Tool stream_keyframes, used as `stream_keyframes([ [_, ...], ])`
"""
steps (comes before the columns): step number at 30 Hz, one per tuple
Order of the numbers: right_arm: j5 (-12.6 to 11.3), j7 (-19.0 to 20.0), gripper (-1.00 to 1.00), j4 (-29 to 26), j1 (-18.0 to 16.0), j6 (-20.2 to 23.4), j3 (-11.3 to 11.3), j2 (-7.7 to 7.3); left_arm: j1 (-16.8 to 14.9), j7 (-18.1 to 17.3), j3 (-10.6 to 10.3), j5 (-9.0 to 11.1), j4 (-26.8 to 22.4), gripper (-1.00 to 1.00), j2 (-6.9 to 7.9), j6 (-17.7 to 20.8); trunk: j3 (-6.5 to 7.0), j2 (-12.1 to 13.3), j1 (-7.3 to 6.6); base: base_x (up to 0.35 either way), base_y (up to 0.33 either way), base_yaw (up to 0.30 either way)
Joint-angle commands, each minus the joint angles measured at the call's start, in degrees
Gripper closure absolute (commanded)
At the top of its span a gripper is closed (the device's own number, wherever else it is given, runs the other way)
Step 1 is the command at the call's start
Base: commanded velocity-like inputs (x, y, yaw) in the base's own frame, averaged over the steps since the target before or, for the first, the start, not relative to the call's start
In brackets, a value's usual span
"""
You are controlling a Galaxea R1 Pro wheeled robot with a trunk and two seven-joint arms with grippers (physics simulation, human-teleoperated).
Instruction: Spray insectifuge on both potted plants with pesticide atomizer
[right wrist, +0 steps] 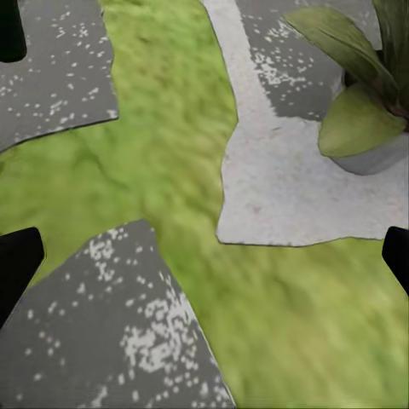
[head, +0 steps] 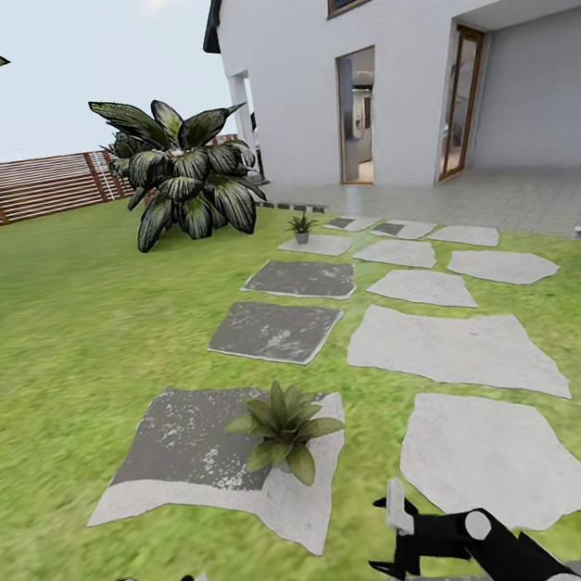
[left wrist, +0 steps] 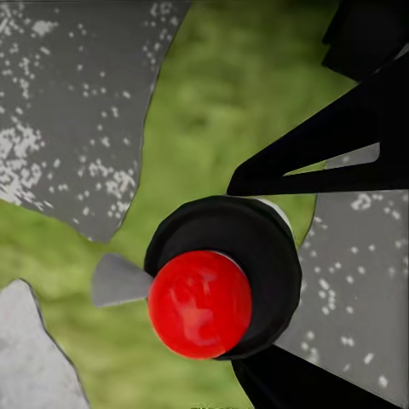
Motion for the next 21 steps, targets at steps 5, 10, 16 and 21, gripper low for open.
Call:
stream_keyframes([
  [5, 0.4, 5.2, -1.0, -2.9, -0.2, 1.3, 0.1, 0.62, -0.5, -0.3, -0.2, -1.2, -0.4, 1.0, -1.15, 0.3, -0.05, 0.0, -0.01, 0.0, 0.0, 0.0],
  [10, 1.5, 6.7, -1.0, -3.5, -0.4, 1.5, 4.7, 1.62, -1.8, -0.4, -5.8, -1.4, -0.4, 1.0, -1.51, 2.0, -0.05, 0.0, -0.01, 0.0, 0.0, 0.0],
  [16, 2.3, 6.9, 1.0, -3.6, -0.5, 1.6, 6.8, 2.81, -3.0, -0.6, -7.9, -1.2, -0.5, 1.0, -2.7, 4.5, -0.05, 0.0, -0.01, 0.0, 0.0, 0.0],
  [21, 2.3, 6.9, 1.0, -3.6, -0.6, 1.7, 7.0, 3.58, -3.2, -3.9, -8.9, -1.2, -0.5, 1.0, -3.38, 4.7, -0.05, 0.0, -0.01, 0.0, 0.0, 0.0],
])
